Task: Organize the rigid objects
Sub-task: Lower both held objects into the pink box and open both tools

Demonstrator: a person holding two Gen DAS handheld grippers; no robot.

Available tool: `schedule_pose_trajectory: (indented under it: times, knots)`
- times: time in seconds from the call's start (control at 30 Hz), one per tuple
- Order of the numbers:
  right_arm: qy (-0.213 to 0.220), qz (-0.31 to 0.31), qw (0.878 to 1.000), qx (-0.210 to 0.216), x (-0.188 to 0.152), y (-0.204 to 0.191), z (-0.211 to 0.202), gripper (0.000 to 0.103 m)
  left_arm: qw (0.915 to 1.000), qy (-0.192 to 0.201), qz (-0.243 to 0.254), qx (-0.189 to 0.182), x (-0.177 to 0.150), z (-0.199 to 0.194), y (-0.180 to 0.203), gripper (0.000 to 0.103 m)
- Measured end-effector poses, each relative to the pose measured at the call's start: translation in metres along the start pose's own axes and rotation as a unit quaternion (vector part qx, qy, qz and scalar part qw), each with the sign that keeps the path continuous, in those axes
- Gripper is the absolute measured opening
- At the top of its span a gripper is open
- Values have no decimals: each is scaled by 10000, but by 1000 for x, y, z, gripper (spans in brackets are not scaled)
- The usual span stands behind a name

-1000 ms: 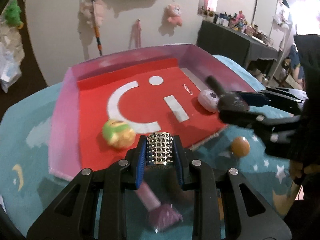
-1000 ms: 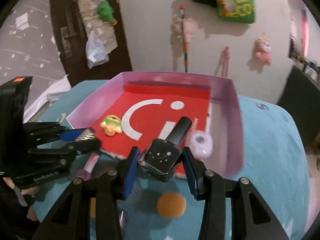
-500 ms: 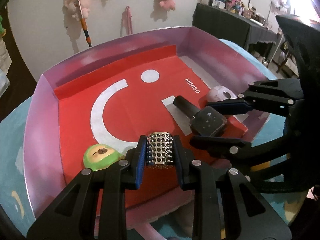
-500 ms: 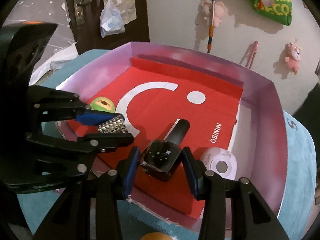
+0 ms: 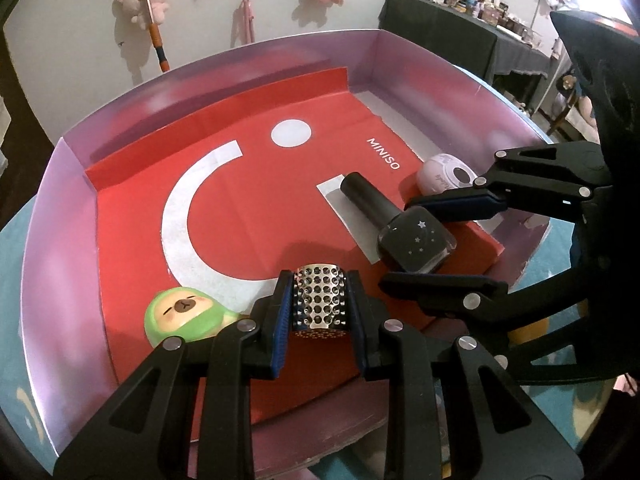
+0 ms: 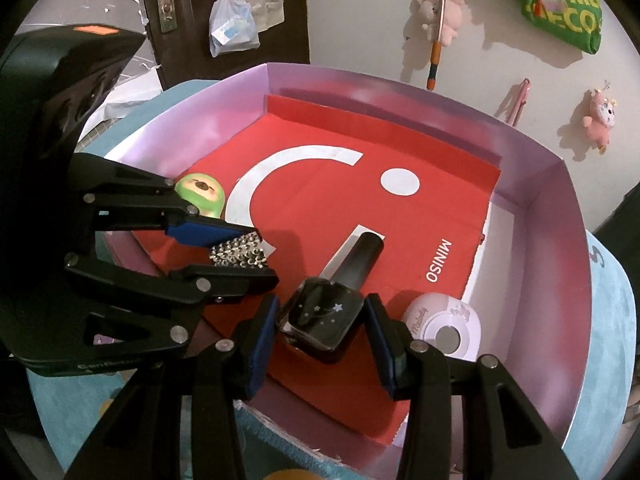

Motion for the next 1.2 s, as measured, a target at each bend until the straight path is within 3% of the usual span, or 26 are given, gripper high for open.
schedule_pose_trajectory:
  times: [1.2]
  knots:
    - [-120,36,9999,89,0,0,4,47,9999,52,63,-151,0,-2,3,24]
Point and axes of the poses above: each gripper's, at about its wrist camera, not at the fingertips, and z roughly the way its jaws point, y to its right, x to its top, the point moved 5 cm from there along z, roughly the way its jaws point, and after that the axes turned 7 degrees about z, right-handed, at the moved point
